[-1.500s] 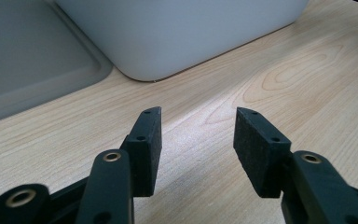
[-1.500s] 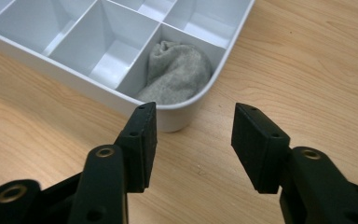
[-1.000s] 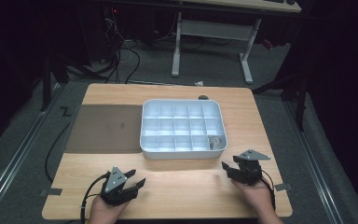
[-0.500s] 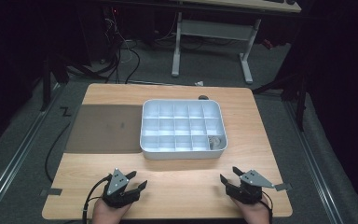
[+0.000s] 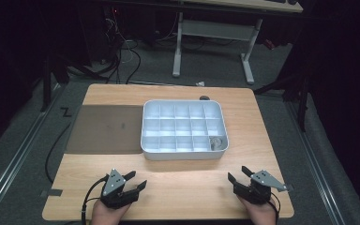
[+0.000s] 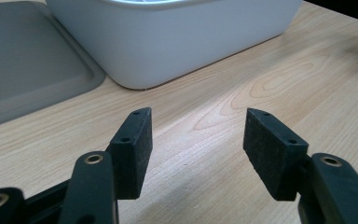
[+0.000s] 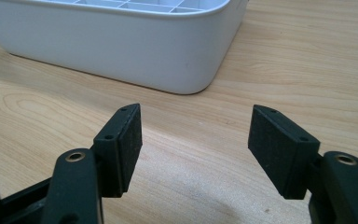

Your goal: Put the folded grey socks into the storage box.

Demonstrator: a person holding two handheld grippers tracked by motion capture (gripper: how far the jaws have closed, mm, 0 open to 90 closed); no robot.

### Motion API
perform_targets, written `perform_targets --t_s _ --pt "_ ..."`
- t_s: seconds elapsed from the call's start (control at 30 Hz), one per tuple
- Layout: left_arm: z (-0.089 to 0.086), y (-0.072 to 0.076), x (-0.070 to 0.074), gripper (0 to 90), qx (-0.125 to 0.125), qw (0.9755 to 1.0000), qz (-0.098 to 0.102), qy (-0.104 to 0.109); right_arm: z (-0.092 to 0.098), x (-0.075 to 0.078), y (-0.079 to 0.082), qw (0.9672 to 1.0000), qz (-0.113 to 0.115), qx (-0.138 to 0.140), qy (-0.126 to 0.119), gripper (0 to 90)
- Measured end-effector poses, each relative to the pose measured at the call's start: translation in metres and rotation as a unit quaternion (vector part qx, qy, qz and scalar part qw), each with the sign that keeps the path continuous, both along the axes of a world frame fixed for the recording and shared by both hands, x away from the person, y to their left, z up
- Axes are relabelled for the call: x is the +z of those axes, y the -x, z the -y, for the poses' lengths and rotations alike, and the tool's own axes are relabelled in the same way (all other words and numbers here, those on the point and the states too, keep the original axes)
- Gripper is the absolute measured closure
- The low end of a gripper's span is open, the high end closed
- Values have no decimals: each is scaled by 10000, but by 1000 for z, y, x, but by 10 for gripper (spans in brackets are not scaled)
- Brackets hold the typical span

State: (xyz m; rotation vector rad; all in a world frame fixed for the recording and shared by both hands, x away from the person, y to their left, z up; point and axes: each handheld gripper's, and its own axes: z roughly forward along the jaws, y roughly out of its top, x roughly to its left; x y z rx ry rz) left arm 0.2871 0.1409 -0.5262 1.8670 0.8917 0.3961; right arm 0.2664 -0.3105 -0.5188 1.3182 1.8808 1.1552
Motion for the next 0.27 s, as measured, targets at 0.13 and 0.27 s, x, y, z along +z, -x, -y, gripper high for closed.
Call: perform_targets --t_s 0.13,0.27 --pt "-4 0 -1 432 6 10000 -14 -34 -2 -3 0 10000 -4 4 14 359" --pt "-6 1 1 432 -7 10000 -34 -58 -4 -3 2 10000 -58 59 4 360"
